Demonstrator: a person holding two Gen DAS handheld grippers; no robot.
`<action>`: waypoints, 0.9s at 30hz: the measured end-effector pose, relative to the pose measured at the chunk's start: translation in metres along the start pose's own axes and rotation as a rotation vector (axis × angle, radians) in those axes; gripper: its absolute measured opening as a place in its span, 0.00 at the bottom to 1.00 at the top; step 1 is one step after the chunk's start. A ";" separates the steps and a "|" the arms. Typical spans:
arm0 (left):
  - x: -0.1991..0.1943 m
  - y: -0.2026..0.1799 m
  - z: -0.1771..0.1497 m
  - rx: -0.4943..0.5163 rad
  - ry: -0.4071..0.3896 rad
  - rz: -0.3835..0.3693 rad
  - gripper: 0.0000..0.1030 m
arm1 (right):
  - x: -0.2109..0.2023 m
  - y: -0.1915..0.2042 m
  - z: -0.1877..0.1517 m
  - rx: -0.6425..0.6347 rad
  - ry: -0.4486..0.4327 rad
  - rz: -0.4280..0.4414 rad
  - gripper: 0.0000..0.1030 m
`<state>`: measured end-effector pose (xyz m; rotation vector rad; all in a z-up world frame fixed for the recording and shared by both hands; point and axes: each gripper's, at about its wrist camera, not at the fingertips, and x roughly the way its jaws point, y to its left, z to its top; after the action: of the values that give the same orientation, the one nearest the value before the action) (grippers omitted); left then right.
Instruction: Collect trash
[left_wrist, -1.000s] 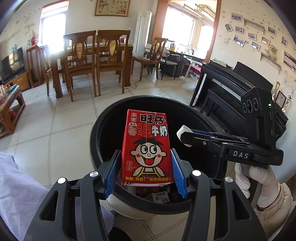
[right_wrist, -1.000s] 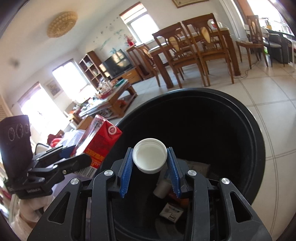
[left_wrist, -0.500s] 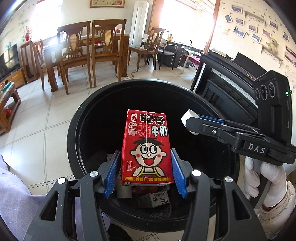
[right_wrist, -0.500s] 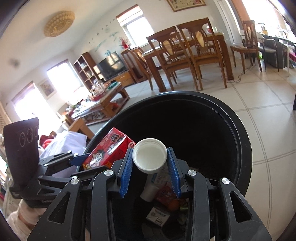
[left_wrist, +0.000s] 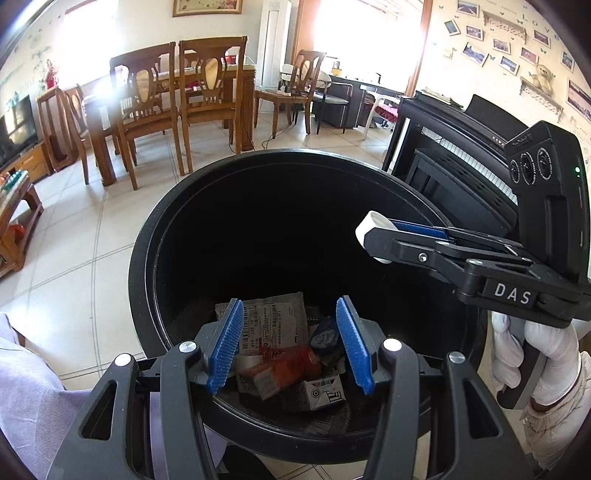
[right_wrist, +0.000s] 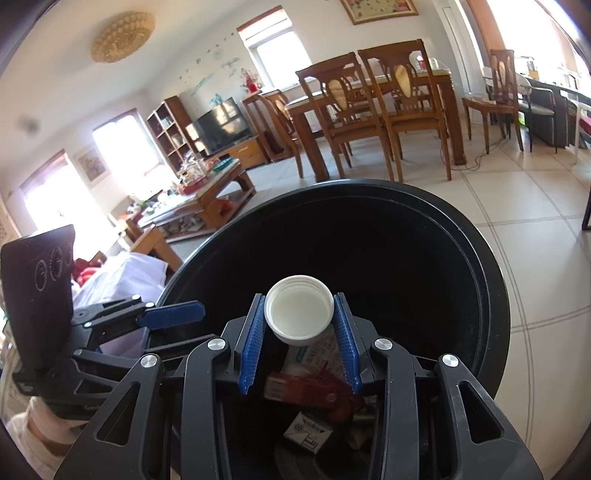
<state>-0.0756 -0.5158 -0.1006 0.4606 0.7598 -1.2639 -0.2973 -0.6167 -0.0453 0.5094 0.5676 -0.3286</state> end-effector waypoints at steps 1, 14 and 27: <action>0.000 -0.001 0.000 0.000 -0.001 0.001 0.51 | 0.001 0.001 0.000 -0.001 0.002 0.000 0.36; -0.013 -0.003 -0.005 0.001 -0.028 -0.004 0.52 | 0.009 0.012 0.002 -0.008 0.014 0.000 0.51; -0.038 -0.003 -0.013 0.032 -0.093 -0.018 0.74 | 0.003 0.009 0.006 0.073 0.010 0.034 0.64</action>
<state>-0.0860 -0.4818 -0.0813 0.4185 0.6675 -1.3069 -0.2882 -0.6134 -0.0392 0.5904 0.5575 -0.3158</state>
